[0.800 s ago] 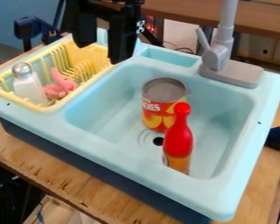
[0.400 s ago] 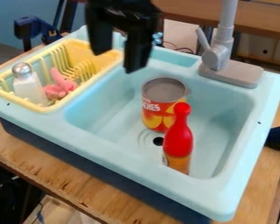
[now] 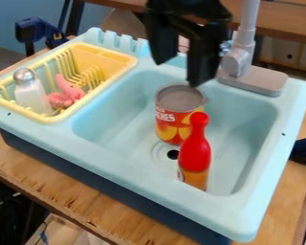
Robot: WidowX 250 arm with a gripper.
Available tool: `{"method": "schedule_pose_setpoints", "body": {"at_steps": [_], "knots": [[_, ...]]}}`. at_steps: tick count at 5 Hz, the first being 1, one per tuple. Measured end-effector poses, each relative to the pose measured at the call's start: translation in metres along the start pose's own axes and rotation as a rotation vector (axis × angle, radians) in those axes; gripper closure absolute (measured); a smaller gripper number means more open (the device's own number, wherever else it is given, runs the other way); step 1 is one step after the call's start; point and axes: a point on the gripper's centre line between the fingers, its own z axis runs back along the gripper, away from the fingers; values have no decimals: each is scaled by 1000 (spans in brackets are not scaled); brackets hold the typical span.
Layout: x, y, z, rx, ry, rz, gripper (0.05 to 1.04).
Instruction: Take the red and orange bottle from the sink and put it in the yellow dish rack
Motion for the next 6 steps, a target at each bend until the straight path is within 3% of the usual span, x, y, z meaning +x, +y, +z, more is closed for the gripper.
{"method": "schedule_pose_setpoints", "body": {"at_steps": [1, 2, 3, 4, 5, 6], "knots": [[5, -13, -6, -63, -37, -2, 83], [6, -26, -8, -120, -42, -5, 83], [1, -33, -21, -161, 28, -9, 83], [-3, -36, -24, -182, 50, -4, 82], [-3, -38, -40, -201, 104, -15, 82], [-5, -38, -44, -192, 137, -11, 83]]}}
